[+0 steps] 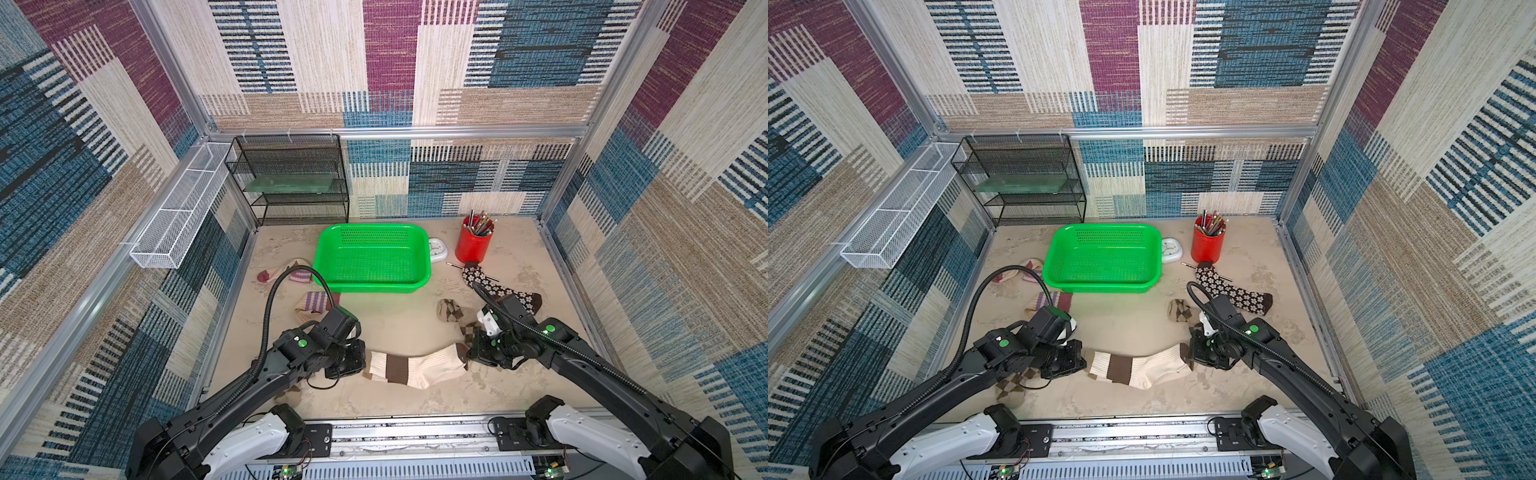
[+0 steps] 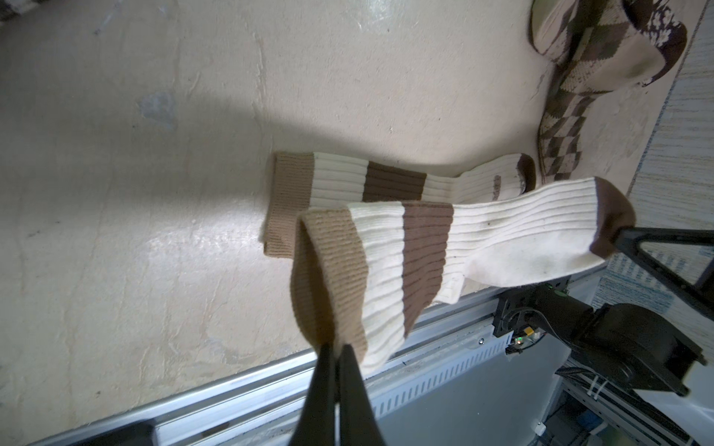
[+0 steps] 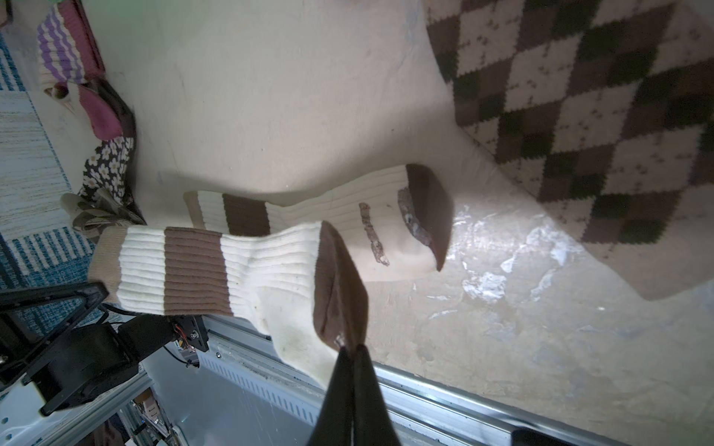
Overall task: Place the socks together as a pair
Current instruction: Adjust the sock to the sock.
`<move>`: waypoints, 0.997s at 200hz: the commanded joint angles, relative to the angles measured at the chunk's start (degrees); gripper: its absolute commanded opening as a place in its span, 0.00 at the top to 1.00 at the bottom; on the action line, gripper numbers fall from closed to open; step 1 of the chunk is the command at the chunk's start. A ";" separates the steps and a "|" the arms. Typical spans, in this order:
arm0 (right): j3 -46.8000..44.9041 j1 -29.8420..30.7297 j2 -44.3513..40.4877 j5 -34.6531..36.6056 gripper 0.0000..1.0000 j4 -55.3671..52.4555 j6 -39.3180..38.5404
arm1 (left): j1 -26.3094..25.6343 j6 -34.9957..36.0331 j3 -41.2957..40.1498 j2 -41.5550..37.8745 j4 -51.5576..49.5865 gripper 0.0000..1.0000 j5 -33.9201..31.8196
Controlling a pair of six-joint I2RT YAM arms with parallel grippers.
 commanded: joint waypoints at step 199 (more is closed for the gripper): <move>-11.01 -1.50 9.61 4.33 0.39 18.36 -1.73 | -0.08 4.18 -5.88 18.78 15.44 0.45 -3.37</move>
